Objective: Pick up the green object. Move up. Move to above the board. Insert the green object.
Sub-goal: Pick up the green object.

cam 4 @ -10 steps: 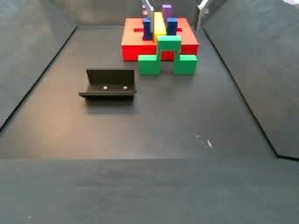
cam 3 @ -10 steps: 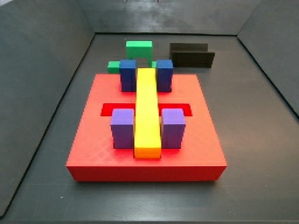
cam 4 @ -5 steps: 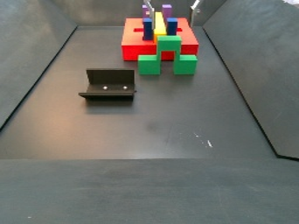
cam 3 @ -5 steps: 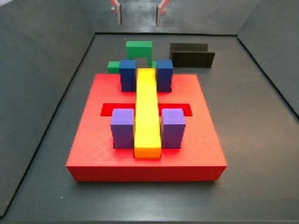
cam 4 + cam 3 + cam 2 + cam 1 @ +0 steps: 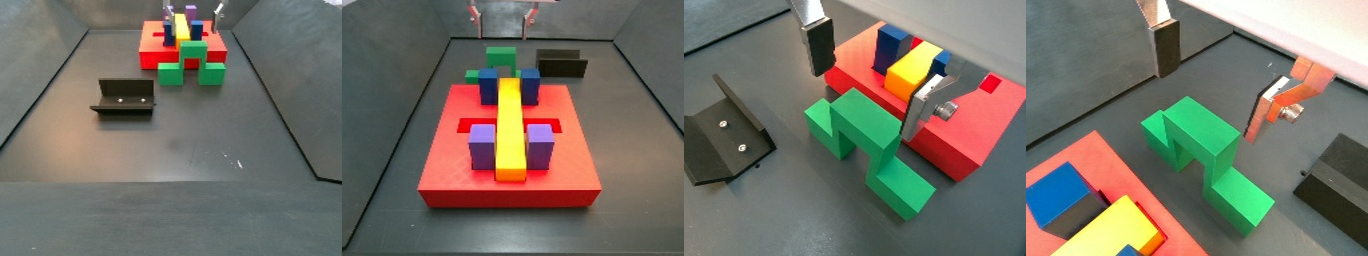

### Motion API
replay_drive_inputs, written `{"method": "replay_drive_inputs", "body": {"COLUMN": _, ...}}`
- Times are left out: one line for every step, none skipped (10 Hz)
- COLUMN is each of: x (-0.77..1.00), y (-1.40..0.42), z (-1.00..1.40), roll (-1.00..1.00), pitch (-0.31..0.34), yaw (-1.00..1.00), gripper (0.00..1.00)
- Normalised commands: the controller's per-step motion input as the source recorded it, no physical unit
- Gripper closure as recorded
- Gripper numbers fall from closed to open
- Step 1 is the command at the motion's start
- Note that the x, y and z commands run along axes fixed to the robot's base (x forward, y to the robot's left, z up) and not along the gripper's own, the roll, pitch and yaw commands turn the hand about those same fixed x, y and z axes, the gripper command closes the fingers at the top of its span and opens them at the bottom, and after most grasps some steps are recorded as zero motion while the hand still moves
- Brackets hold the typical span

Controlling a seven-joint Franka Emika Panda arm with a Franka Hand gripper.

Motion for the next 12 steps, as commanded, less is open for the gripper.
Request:
{"method": "replay_drive_inputs", "body": {"x": 0.11, "y": -0.16, "z": -0.17, "roll": 0.00, "pitch": -0.044, "yaw": 0.00, "gripper": 0.00}}
{"method": "replay_drive_inputs", "body": {"x": 0.12, "y": -0.15, "z": -0.21, "roll": 0.00, "pitch": -0.056, "yaw": 0.00, "gripper": 0.00}}
{"method": "replay_drive_inputs", "body": {"x": 0.10, "y": -0.09, "z": -0.20, "roll": 0.00, "pitch": -0.044, "yaw": 0.00, "gripper": 0.00}}
{"method": "replay_drive_inputs", "body": {"x": 0.00, "y": 0.00, "z": -0.18, "roll": 0.00, "pitch": -0.014, "yaw": 0.02, "gripper": 0.00}}
{"method": "replay_drive_inputs", "body": {"x": 0.00, "y": 0.00, "z": -0.15, "roll": 0.00, "pitch": -0.011, "yaw": 0.04, "gripper": 0.00}}
{"method": "replay_drive_inputs", "body": {"x": 0.00, "y": 0.00, "z": -0.12, "roll": 0.00, "pitch": -0.020, "yaw": 0.05, "gripper": 0.00}}
{"method": "replay_drive_inputs", "body": {"x": -0.06, "y": 0.00, "z": -0.11, "roll": 0.00, "pitch": -0.026, "yaw": 0.04, "gripper": 0.00}}
{"method": "replay_drive_inputs", "body": {"x": -0.02, "y": 0.00, "z": -0.13, "roll": 0.00, "pitch": -0.031, "yaw": 0.05, "gripper": 0.00}}
{"method": "replay_drive_inputs", "body": {"x": 0.00, "y": 0.01, "z": -0.13, "roll": 0.00, "pitch": -0.030, "yaw": 0.07, "gripper": 0.00}}
{"method": "replay_drive_inputs", "body": {"x": 0.00, "y": 0.00, "z": -0.11, "roll": 0.00, "pitch": -0.041, "yaw": 0.10, "gripper": 0.00}}
{"method": "replay_drive_inputs", "body": {"x": 0.00, "y": 0.01, "z": -0.12, "roll": 0.00, "pitch": -0.026, "yaw": 0.11, "gripper": 0.00}}
{"method": "replay_drive_inputs", "body": {"x": 0.00, "y": 0.07, "z": -0.13, "roll": 0.00, "pitch": -0.013, "yaw": 0.10, "gripper": 0.00}}
